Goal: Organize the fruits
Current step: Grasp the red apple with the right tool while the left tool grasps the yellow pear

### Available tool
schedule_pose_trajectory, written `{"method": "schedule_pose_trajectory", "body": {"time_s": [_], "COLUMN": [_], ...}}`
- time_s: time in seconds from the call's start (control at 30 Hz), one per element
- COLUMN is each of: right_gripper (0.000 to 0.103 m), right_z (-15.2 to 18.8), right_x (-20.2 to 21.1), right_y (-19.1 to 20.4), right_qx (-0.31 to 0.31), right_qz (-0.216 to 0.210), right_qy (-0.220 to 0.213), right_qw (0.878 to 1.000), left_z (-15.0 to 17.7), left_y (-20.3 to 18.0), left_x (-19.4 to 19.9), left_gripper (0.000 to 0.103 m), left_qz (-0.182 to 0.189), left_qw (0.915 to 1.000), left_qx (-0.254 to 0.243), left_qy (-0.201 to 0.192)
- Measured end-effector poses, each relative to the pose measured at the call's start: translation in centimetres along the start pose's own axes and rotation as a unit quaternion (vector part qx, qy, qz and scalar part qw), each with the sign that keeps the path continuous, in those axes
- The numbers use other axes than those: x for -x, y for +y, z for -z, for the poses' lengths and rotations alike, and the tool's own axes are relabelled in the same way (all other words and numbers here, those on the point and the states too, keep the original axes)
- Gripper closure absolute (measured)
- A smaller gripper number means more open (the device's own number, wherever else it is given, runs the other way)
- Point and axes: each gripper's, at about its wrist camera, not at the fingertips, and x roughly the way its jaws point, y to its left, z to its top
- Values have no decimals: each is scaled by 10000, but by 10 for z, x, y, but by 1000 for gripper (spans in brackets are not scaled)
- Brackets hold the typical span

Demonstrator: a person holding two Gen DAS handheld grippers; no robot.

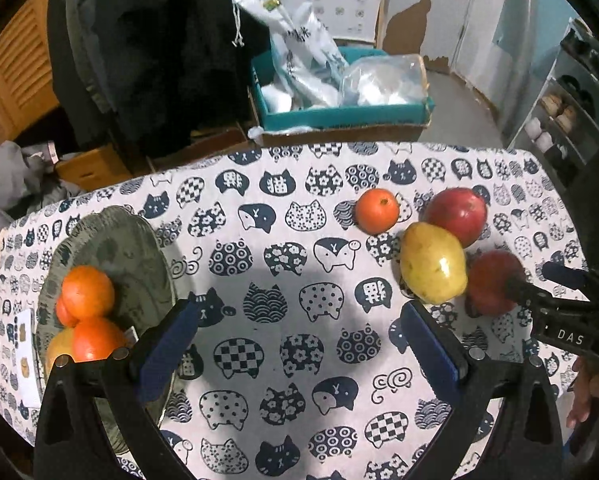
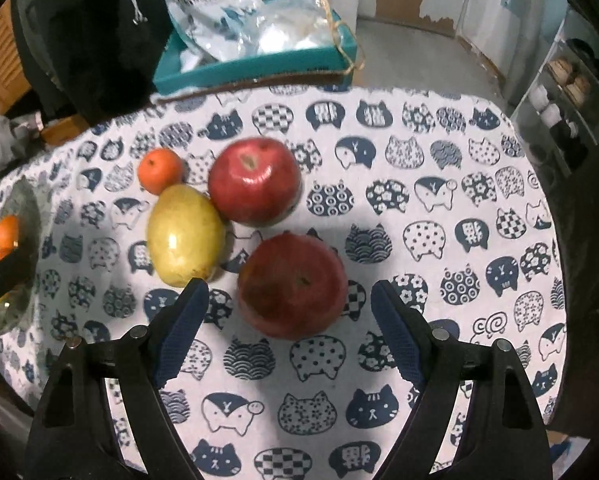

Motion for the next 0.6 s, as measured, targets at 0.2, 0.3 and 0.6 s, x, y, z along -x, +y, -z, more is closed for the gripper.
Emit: {"method": "schedule_pose_trajectory", "body": {"time_s": [0.2, 0.3, 0.6], "right_gripper": [20, 20, 27], "right_z": [3, 3, 4], "right_x": [-23, -31, -44], "right_y": [-3, -3, -2], "right_qx": [-6, 7, 77], "right_qz": [71, 43, -36], "right_qy": [170, 206, 297], "right_qw": [9998, 9998, 9995], "left_z": [0, -1, -15], "left_y": [-2, -3, -14], "left_x": [-17, -24, -36], "left_gripper": [1, 1, 1], "left_qz": [19, 59, 267], "left_qw": [9998, 9997, 9992], "left_qx": [38, 74, 93], "left_qy": [175, 234, 267]}}
